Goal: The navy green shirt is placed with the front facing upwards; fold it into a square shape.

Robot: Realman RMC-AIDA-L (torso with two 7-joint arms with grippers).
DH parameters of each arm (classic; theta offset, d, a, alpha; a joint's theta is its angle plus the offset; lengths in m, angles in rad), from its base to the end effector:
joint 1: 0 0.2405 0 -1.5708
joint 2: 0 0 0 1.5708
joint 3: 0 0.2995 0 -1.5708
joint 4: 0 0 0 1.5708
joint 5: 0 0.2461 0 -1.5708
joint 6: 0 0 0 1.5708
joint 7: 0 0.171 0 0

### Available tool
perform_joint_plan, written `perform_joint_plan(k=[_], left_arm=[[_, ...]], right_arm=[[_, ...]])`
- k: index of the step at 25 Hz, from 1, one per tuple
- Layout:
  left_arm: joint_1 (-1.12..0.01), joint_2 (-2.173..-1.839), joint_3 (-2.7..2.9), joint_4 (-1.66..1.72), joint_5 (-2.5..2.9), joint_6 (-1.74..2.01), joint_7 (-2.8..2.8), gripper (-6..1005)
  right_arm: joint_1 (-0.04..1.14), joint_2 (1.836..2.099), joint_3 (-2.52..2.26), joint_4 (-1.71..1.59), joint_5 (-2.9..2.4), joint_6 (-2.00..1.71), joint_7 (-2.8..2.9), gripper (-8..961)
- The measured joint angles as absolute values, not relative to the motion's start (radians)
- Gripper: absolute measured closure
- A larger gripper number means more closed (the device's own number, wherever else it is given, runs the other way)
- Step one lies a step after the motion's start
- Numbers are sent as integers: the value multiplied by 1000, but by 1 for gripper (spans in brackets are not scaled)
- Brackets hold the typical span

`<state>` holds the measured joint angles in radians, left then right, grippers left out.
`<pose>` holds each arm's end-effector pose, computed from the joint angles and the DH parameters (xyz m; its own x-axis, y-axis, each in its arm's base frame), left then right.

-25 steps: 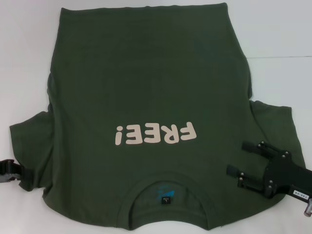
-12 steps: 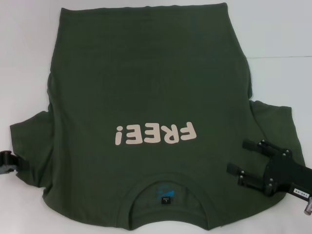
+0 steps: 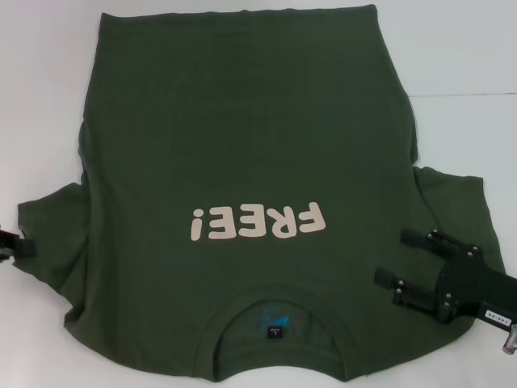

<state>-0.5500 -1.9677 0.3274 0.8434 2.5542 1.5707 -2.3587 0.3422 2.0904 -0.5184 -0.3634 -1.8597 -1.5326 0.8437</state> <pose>-0.4036 0.3864 0.0701 0.0981 0.8897 0.4459 0.9923 -0.0531 -0.1123 0.3771 0.3086 -0.0711 0.7354 -0.1811 -0.6530 -0.5067 -0.7867 -0.3525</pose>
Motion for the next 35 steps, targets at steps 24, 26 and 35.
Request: perform_joint_plan(k=[24, 26, 35], left_arm=[[-581, -1928, 275, 893, 2556, 1478, -2368, 967], [-587, -1927, 271, 897, 2554, 1471, -2368, 967], [-610, -1919, 267, 899, 2506, 1436, -2368, 966]], right_arm=[[347, 2092, -518, -362, -1845, -1529, 844, 114], [349, 2092, -518, -362, -1845, -1528, 844, 114], [351, 2092, -518, -361, -1845, -1525, 844, 114]])
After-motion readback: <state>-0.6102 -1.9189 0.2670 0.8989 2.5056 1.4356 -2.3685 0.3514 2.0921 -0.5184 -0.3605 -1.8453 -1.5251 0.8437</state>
